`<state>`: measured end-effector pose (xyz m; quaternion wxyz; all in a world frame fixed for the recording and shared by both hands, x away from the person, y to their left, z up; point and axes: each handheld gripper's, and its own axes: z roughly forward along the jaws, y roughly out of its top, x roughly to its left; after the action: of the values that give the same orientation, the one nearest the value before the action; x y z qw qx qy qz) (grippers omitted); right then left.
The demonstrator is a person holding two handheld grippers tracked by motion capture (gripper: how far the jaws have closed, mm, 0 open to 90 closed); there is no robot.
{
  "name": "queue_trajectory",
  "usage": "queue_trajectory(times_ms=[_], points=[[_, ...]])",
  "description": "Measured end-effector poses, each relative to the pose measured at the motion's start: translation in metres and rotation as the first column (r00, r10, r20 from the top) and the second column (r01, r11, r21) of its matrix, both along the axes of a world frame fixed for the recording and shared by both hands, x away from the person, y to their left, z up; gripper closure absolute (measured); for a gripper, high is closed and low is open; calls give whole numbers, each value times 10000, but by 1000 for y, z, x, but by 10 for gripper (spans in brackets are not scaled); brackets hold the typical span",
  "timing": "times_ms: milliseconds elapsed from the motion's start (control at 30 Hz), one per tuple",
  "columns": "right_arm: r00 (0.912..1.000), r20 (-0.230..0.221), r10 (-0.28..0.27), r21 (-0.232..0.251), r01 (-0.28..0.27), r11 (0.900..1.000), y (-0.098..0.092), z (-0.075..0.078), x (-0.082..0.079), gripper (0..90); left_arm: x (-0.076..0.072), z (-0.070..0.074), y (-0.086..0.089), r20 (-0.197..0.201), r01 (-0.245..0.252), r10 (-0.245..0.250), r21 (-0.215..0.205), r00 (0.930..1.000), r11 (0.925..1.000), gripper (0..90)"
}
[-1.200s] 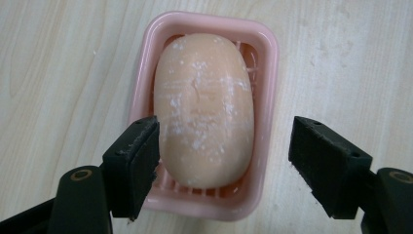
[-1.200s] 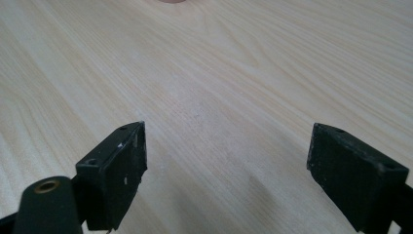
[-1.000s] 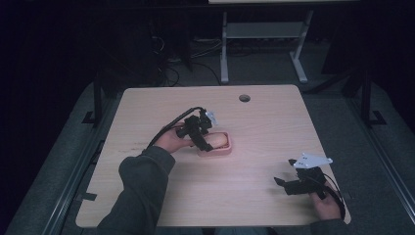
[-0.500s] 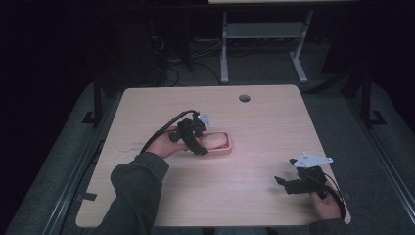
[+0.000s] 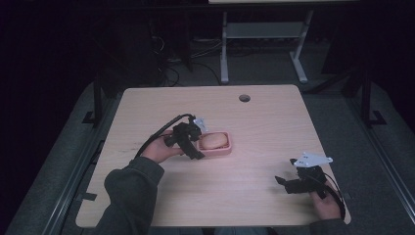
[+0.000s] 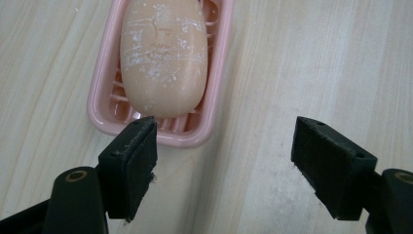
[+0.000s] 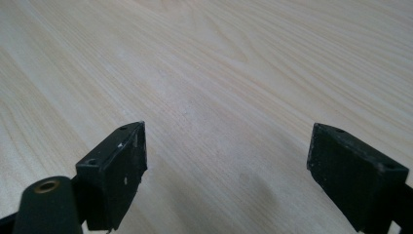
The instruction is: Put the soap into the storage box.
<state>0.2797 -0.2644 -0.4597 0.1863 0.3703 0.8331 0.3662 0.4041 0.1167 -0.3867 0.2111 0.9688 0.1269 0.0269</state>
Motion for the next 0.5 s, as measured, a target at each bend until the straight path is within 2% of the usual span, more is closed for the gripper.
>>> queue_trajectory(times_ms=[133,367,500], points=[[10000,1,-36,-27,36,10000,0,0,0,141,-5,2,5,86,-31,32,-140,10000,9999,248],[10000,-29,-26,-62,26,10000,0,0,1,141,-11,-1,15,40,-209,210,-147,9998,9997,247],[10000,-34,-72,-87,72,9999,0,0,1,141,-15,-2,23,43,-294,296,-340,9996,9990,247]])
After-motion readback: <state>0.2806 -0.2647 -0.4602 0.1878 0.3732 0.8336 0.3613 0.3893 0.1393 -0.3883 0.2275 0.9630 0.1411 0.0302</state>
